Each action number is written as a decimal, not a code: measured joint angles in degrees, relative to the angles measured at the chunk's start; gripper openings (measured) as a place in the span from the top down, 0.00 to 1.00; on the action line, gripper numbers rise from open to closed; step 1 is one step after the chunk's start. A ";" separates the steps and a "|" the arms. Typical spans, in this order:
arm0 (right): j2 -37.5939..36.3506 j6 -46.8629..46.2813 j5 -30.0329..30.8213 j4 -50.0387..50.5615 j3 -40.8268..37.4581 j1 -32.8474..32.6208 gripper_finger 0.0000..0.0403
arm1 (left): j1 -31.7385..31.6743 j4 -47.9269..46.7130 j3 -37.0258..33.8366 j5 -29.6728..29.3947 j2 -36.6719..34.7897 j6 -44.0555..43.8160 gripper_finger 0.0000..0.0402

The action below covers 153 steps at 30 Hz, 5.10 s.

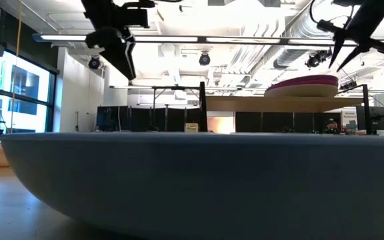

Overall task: Place and stack plates onto a shelf
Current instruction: Stack the blue plate on top of the violet plate on the shelf

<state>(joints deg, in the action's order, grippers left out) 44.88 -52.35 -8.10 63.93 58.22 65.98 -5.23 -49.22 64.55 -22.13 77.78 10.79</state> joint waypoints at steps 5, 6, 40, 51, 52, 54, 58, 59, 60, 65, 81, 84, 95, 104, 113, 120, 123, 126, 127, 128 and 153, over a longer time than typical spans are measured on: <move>-2.40 -0.14 -1.88 -1.04 0.00 -5.13 0.83 | 0.34 -2.04 0.00 9.27 0.00 -4.77 0.71; -2.86 -0.66 -1.92 -1.43 0.00 -6.53 0.83 | 0.51 -2.48 0.00 10.74 0.00 -5.18 0.71; 17.83 -30.77 12.83 -27.32 0.00 -73.19 0.83 | 11.74 -6.11 0.00 18.40 1.14 -14.15 0.71; 30.67 -32.76 13.18 -38.37 0.00 -82.59 0.83 | 11.72 -6.27 0.00 18.25 1.11 -14.10 0.71; 31.85 -32.94 13.20 -38.76 0.00 -83.26 0.83 | 11.72 -6.27 0.00 18.25 1.11 -14.17 0.71; 34.23 -34.12 13.14 -39.00 0.00 -84.67 0.83 | 11.72 -6.27 0.00 18.25 1.11 -14.23 0.71; 39.19 -35.58 10.97 -40.38 0.00 -87.52 0.83 | 11.72 -6.25 0.00 18.25 1.11 -15.01 0.71; 40.37 -35.72 10.87 -41.15 0.00 -88.20 0.83 | 11.72 -6.24 0.00 18.25 1.11 -15.36 0.71; 41.40 -35.72 10.64 -41.86 0.00 -88.81 0.83 | 11.72 -6.26 0.00 18.25 1.11 -15.92 0.71; 45.05 -35.73 8.75 -43.13 0.02 -90.56 0.83 | 11.69 -6.24 0.00 18.27 1.09 -18.55 0.71; 52.55 -33.06 9.14 -42.56 0.02 -93.48 0.83 | 11.72 -6.22 0.00 18.32 1.09 -29.34 0.71; 53.38 -32.42 9.15 -42.89 0.02 -93.67 0.83 | 11.70 -6.22 0.00 18.32 1.09 -30.30 0.71; 53.43 -31.16 10.69 -44.14 0.70 -93.85 0.83 | 11.70 -6.18 0.00 18.31 1.09 -32.72 0.71; 53.45 -29.65 12.79 -33.14 8.74 -93.90 0.83 | 11.70 -5.49 0.00 18.30 1.09 -32.75 0.71; 53.40 -27.14 16.41 -18.71 14.86 -93.48 0.83 | 11.69 -3.20 0.00 18.28 1.09 -31.70 0.71; 56.64 -26.47 13.42 -24.06 14.32 -93.35 0.83 | 11.70 -3.28 0.00 17.53 1.08 -31.68 0.71; 59.13 -26.19 12.06 -25.28 14.25 -93.47 0.83 | 11.72 -3.34 0.00 17.44 1.07 -31.70 0.71; 61.16 -25.76 11.04 -25.23 15.11 -93.53 0.83 | 11.69 -3.37 0.00 17.42 1.07 -31.69 0.71; 61.73 -25.53 10.99 -25.21 15.59 -93.53 0.83 | 11.69 -3.38 0.00 17.42 1.07 -31.68 0.71; 62.27 -24.96 10.96 -25.31 16.10 -93.53 0.83 | 11.70 -3.38 0.00 17.42 1.07 -31.68 0.71; 68.53 -24.81 8.44 -27.02 17.90 -93.51 0.84 | 11.70 -3.53 0.00 17.42 1.07 -31.68 0.71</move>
<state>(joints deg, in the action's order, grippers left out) 113.40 -77.17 0.34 36.90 76.12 -27.53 6.46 -52.75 64.55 -4.71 78.85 -20.88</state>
